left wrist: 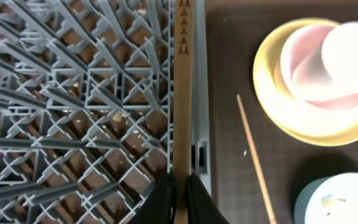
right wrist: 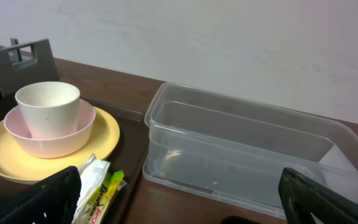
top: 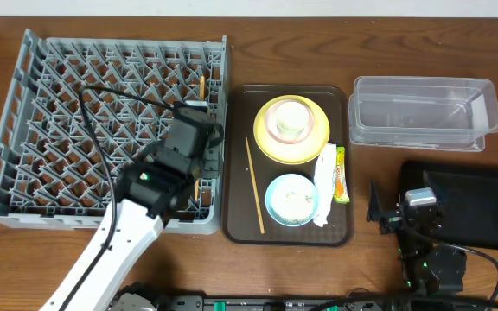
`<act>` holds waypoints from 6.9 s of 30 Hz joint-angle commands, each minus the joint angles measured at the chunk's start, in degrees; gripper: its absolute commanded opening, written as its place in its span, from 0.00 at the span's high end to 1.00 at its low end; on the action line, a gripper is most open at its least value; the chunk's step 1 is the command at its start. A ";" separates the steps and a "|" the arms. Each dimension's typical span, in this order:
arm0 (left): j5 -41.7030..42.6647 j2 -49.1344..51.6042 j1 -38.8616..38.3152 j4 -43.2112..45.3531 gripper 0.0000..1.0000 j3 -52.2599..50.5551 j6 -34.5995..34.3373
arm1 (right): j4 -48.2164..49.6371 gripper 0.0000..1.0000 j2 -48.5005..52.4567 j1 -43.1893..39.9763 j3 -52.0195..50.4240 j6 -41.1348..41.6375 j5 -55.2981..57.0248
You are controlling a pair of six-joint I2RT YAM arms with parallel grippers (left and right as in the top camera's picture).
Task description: Sort waste into correct bins and load items into the dishwasher
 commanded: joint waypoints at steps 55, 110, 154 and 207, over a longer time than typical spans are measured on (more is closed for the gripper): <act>14.10 29.86 -10.05 8.87 0.66 0.09 -17.77 | -0.24 0.01 -0.24 -0.11 -0.09 0.81 0.33; 0.15 12.31 -12.63 13.84 0.92 0.44 -11.80 | -0.24 0.01 -0.24 -0.11 -0.09 0.81 0.33; 2.08 17.99 3.48 4.70 0.92 -0.39 -0.07 | -0.26 0.01 -0.24 -0.11 -0.09 0.81 0.33; 26.18 23.02 -15.74 -22.86 0.54 26.12 -0.17 | -0.24 0.01 -0.24 -0.11 -0.09 0.81 0.33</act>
